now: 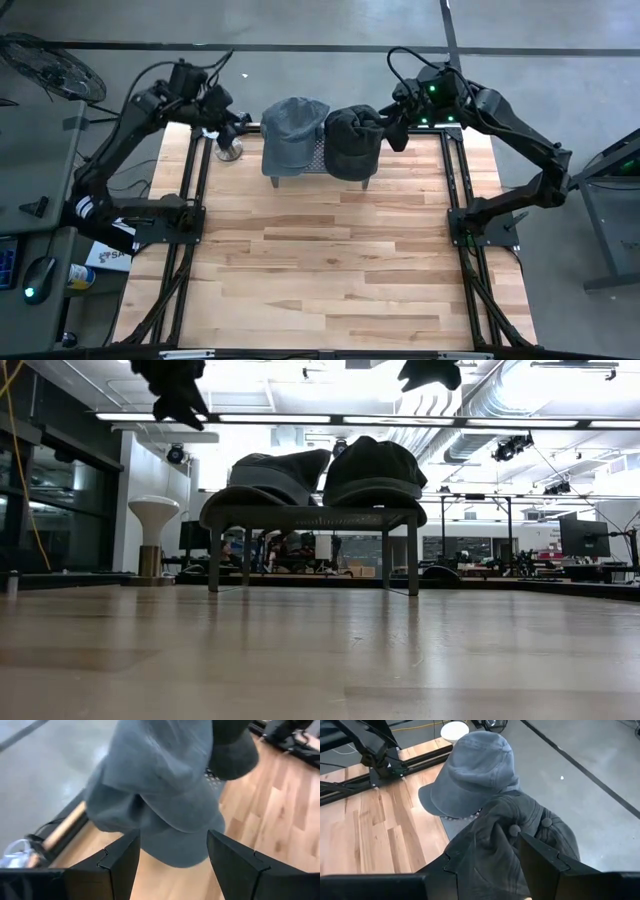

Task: Pick & Place hat
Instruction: Stack the gray cap on top of the other gray cap on the shelf

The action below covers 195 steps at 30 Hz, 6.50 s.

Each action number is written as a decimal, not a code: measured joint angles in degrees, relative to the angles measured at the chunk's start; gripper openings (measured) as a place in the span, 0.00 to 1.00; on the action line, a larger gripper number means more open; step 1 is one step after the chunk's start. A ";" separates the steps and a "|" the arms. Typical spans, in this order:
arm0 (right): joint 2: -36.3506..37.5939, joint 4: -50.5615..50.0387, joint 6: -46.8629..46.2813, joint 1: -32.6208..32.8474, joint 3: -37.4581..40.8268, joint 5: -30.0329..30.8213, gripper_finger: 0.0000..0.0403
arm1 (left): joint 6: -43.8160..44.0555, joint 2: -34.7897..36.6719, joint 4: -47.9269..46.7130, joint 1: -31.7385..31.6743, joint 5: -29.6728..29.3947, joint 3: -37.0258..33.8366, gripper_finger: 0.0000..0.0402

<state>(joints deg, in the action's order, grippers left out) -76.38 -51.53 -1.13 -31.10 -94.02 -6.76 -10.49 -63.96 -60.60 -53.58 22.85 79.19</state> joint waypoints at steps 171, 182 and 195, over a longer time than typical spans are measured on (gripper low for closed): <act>-34.92 48.88 43.92 28.89 4.78 26.78 0.35 | 43.35 3.45 70.74 -0.02 17.04 -38.65 0.00; -41.11 53.22 54.01 28.86 3.85 32.37 0.35 | 43.51 3.45 70.75 -0.02 16.92 -38.65 0.00; -43.87 58.23 57.68 26.53 3.85 30.42 0.35 | 43.74 3.45 70.86 0.00 16.86 -38.65 0.00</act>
<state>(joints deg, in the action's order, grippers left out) -120.24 6.70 56.55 -4.58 -90.17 23.66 33.26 -60.51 10.27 -53.58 39.71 40.53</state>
